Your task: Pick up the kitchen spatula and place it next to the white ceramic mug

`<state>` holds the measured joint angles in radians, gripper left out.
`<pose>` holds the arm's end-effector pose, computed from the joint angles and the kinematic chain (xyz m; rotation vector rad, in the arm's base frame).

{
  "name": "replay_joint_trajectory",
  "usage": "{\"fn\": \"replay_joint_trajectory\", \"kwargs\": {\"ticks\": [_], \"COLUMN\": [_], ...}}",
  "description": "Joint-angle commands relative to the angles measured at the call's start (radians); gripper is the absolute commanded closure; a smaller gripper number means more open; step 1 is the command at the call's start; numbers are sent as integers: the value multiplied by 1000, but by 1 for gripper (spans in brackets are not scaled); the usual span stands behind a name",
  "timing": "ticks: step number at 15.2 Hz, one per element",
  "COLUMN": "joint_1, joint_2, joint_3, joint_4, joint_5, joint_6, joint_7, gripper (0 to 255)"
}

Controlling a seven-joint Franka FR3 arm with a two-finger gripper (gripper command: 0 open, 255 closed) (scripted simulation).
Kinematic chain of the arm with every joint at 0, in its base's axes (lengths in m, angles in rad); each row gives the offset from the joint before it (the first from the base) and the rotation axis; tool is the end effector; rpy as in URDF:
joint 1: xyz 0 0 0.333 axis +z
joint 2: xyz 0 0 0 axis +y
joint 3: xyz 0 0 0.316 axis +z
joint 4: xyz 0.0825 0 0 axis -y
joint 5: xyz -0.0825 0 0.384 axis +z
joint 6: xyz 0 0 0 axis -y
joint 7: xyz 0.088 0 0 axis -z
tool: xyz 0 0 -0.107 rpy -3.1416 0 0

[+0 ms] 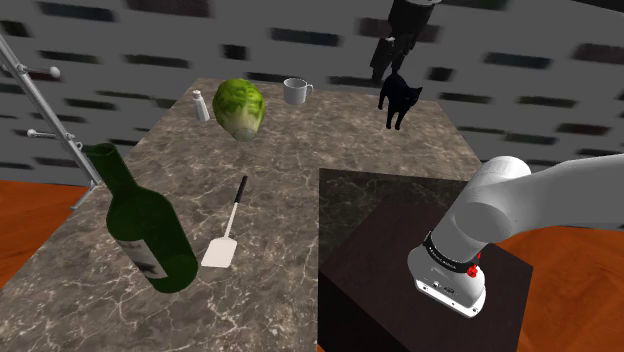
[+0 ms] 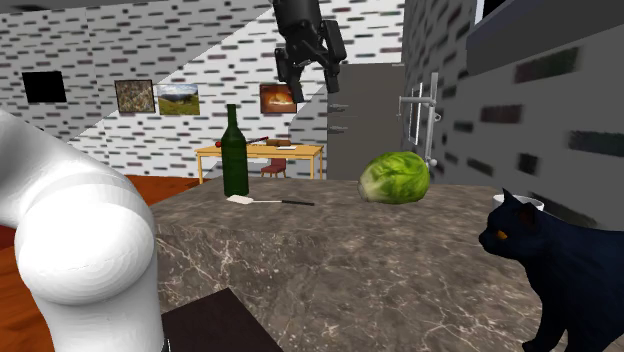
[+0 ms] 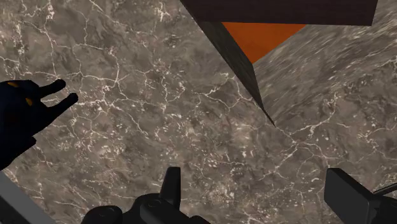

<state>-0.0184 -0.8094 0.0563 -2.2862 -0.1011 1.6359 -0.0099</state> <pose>0.3067 0.0085 0.6376 2.9908 0.0481 0.2387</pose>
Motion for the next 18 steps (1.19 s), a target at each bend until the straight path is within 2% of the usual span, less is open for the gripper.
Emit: {"fn": "replay_joint_trajectory", "kwargs": {"ticks": [1, 10, 18], "joint_1": [0, -6, -30], "joint_2": [0, 13, 154], "joint_3": [0, 214, 424], "joint_4": [0, -132, -136], "joint_5": [0, 146, 255], "joint_6": [0, 106, 239], "joint_7": [0, 370, 702], "gripper": [0, 0, 0]}}
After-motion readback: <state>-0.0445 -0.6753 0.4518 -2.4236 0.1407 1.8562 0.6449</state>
